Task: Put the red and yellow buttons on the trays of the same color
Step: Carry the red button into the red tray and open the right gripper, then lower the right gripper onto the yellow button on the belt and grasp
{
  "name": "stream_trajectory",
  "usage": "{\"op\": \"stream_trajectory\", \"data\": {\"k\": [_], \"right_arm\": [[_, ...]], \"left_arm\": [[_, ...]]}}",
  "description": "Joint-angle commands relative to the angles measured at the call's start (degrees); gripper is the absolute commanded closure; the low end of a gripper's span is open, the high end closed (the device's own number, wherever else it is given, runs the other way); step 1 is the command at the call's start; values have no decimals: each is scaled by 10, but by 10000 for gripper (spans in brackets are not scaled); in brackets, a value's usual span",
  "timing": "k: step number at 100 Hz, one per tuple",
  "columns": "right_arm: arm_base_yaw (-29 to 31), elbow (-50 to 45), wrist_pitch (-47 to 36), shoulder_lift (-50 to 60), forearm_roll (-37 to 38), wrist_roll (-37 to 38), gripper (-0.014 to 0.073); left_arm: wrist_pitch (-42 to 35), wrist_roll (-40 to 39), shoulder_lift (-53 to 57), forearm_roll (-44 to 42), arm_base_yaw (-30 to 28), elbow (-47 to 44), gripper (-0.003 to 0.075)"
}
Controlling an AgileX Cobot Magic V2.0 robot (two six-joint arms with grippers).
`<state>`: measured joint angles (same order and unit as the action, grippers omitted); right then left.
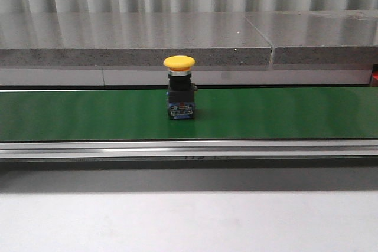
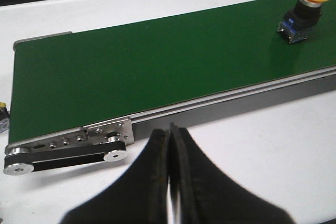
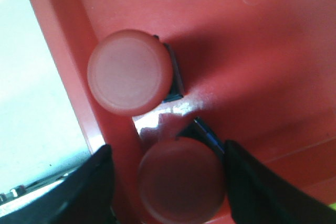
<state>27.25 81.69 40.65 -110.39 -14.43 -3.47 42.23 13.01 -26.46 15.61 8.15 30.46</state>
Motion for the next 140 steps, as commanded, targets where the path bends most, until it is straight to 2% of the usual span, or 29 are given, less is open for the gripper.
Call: {"op": "stream_trajectory", "data": {"k": [1,17,34,55,72,89,99,116,140], "right_arm": [[3,14,-23,38,-8,-3,95],[2,5,-38,74,-7,-16,95],[0,-50,-64,139,-7,-23,95],[-34,-115,-69,236,-7,-40,95],[-92,-133,-37,296,-7,-40,95],[-176,-133,-4,328,-7,-40,93],[-224,-132,8,330,-9,-39,74],[-297,-131,35,326,-17,-33,-22],[-382,-71,125,293,-17,-57,-24]], "left_arm": [[-37,0,-3,12,5,16,740],[-37,0,-3,12,5,16,740],[-37,0,-3,12,5,16,740],[-37,0,-3,12,5,16,740],[-37,0,-3,12,5,16,740],[-37,0,-3,12,5,16,740],[-37,0,-3,12,5,16,740],[-37,0,-3,12,5,16,740],[-37,0,-3,12,5,16,740]]}}
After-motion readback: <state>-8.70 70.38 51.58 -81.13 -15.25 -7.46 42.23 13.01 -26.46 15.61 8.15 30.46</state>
